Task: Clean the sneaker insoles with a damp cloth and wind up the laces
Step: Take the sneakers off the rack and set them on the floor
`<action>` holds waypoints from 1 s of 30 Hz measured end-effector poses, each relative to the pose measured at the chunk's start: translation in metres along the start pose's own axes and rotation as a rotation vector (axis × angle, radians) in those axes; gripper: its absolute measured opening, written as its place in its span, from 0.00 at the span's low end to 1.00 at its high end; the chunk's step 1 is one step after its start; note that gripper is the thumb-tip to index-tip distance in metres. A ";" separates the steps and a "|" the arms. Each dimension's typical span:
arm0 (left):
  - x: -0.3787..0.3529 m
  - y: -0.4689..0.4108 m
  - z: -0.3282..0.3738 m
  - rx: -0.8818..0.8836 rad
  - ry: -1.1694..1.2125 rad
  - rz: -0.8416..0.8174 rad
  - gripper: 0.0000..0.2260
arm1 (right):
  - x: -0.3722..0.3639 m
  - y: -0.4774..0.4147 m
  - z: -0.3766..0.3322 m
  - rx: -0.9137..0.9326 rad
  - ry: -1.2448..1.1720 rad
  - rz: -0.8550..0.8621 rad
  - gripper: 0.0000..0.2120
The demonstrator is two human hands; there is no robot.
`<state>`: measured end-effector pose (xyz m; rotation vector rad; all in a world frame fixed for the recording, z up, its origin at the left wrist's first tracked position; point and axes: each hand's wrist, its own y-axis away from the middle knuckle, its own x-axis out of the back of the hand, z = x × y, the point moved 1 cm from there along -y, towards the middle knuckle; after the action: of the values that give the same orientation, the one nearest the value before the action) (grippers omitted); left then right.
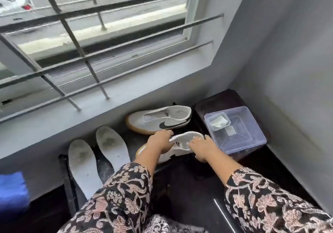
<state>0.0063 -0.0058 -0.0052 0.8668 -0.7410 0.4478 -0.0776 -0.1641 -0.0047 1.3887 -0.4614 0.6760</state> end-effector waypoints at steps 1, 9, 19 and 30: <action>0.003 -0.006 0.001 -0.005 0.007 -0.011 0.17 | 0.001 -0.003 0.001 0.009 0.047 -0.001 0.27; 0.004 -0.052 0.006 -0.069 0.065 0.028 0.13 | -0.011 -0.022 0.000 -0.040 0.132 0.038 0.14; -0.003 -0.071 0.001 -0.116 0.081 0.127 0.11 | -0.013 -0.034 0.004 0.017 0.247 0.018 0.14; 0.006 -0.086 0.021 -0.091 0.135 0.210 0.16 | 0.025 -0.002 0.040 0.157 -0.061 0.105 0.08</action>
<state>0.0560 -0.0726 -0.0364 0.6700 -0.7250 0.6478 -0.0543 -0.1995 0.0159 1.5444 -0.5412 0.7699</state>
